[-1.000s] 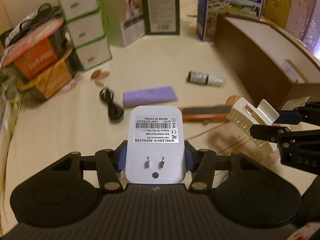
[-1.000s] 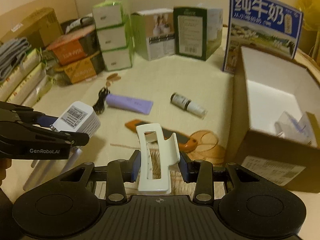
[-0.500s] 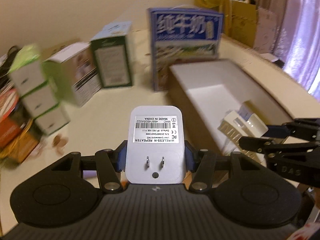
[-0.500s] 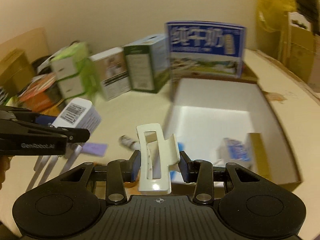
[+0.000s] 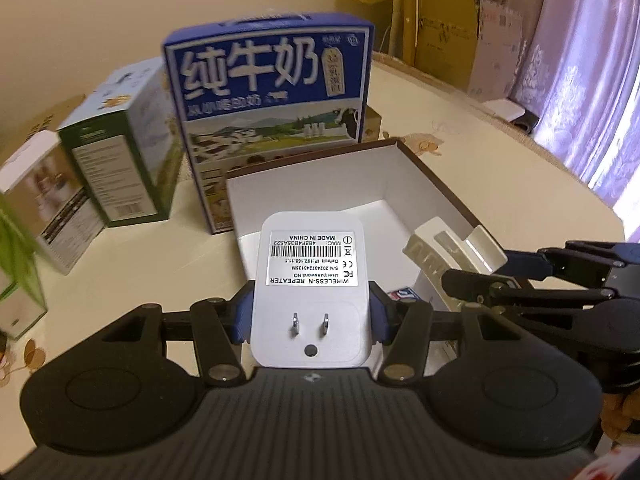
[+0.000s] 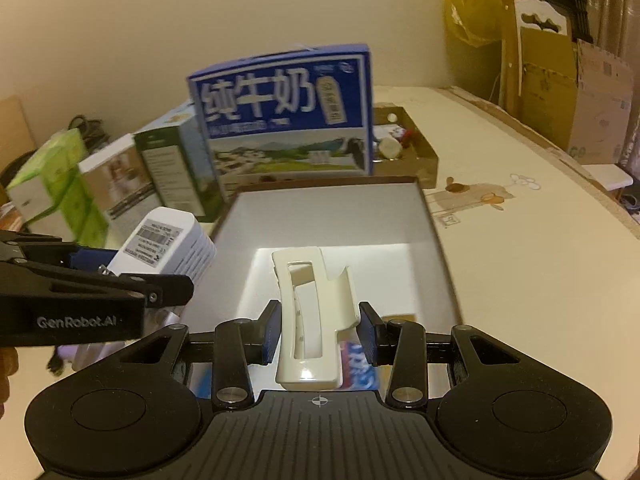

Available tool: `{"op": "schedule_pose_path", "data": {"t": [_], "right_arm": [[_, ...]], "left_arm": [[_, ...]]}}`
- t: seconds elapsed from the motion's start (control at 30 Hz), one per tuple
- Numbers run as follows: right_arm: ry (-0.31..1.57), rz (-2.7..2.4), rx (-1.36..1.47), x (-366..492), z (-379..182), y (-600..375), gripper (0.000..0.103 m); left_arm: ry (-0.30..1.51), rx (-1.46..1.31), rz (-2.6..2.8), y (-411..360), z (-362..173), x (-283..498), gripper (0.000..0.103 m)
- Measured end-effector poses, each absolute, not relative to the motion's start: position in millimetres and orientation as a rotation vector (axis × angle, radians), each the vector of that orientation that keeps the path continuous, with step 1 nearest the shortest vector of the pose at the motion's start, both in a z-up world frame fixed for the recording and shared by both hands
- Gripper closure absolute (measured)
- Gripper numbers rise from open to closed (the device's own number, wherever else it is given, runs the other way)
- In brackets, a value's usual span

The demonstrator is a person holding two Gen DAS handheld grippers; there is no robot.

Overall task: Organize rigid objects
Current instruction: 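Carry the repeater and hair clip over the brown box with both tools, then lower both items into the brown box and open both tools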

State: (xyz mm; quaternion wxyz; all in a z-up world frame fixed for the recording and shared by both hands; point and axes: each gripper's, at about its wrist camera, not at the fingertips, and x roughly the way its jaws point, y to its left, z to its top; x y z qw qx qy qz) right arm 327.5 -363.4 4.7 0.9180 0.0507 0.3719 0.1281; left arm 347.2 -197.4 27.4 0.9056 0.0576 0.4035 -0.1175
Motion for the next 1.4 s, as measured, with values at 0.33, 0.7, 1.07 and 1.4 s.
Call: {"op": "schedule_pose_path", "data": {"t": [0.33, 0.7, 1.07, 1.4], "right_arm": [[0.855, 0.251, 0.065, 397, -31, -376, 0.066], [0.890, 0.227, -0.001, 440, -53, -369, 0.066], [0.842, 0.225, 0.063, 441, -47, -382, 0.057], [0.828, 0.215, 0.183, 383, -20, -390, 0.040]], "left_arm": [[0.904, 0.142, -0.221, -221, -17, 414, 0.051], [0.920, 0.188, -0.213, -231, -44, 456, 0.051], [0.876, 0.166, -0.240, -229, -32, 462, 0.048], [0.841, 0.128, -0.315, -215, -1, 414, 0.043]]}}
